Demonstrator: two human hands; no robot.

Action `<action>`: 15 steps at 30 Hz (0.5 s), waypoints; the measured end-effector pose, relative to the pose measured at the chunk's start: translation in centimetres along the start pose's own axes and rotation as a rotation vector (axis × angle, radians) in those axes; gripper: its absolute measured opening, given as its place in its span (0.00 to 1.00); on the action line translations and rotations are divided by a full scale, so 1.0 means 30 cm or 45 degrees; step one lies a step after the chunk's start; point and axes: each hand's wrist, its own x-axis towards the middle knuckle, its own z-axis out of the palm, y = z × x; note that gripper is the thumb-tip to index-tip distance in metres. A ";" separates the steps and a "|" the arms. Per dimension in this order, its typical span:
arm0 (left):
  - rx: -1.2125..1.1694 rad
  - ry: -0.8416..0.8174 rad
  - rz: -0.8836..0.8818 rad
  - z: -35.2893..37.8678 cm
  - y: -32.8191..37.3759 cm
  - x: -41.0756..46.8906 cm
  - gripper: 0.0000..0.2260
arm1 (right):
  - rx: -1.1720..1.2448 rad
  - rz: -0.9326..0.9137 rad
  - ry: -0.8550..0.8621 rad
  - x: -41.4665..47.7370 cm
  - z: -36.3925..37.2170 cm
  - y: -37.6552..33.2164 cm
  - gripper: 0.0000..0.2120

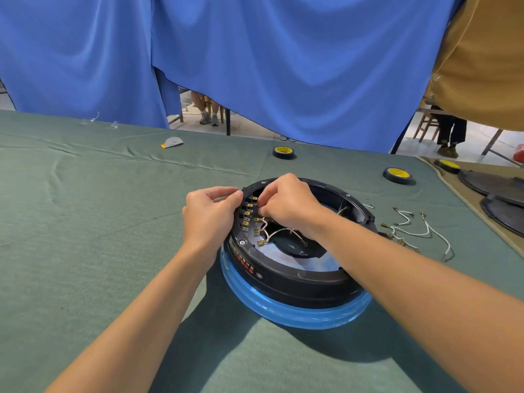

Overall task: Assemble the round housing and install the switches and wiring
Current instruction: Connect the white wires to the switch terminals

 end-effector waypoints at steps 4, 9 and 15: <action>-0.011 -0.001 -0.016 0.001 0.002 -0.004 0.02 | 0.019 -0.035 0.038 -0.004 0.001 0.007 0.07; -0.039 0.011 -0.024 0.006 0.003 -0.007 0.02 | 0.156 0.010 0.088 -0.006 0.005 0.009 0.09; -0.047 -0.002 -0.016 0.002 -0.001 -0.007 0.03 | 0.308 0.097 0.073 0.004 0.002 0.011 0.11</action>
